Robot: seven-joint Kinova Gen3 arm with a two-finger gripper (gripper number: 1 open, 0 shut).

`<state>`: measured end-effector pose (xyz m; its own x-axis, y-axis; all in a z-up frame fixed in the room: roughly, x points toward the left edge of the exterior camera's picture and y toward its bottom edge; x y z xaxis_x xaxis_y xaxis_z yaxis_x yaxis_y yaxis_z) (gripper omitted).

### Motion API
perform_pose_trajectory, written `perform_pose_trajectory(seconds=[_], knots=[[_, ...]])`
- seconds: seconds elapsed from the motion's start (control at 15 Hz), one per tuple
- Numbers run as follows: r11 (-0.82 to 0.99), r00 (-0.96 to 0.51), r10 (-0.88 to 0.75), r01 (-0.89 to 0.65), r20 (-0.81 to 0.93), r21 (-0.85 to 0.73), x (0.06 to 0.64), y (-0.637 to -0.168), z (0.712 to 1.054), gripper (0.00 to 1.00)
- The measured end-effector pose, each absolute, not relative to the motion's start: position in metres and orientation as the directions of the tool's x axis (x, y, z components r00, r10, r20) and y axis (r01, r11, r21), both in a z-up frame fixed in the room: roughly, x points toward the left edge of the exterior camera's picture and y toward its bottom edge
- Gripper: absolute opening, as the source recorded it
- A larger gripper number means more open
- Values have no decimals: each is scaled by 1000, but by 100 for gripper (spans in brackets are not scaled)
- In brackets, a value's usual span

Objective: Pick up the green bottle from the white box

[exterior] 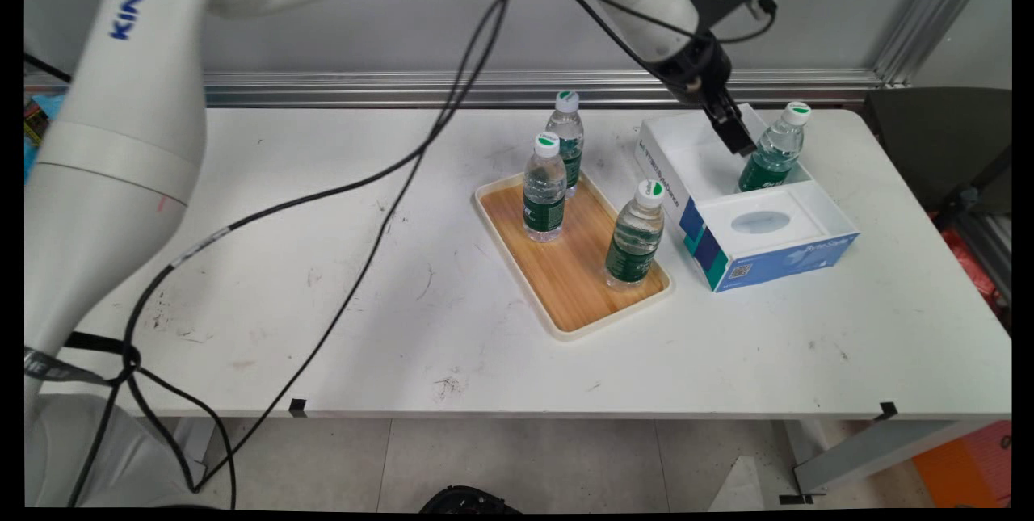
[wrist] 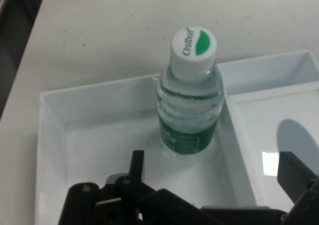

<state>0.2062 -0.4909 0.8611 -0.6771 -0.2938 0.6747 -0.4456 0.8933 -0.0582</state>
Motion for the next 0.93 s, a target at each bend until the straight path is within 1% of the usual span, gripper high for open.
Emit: perform_pose_trajectory(seconds=[0.4, 0.6, 0.93], knots=[[898, -666, -270, -434, 696, -67, 172, -521, 820, 100], [896, -655, -271, -440, 706, -64, 159, -531, 807, 100], [894, -645, -279, -446, 712, -53, 149, -539, 796, 100]])
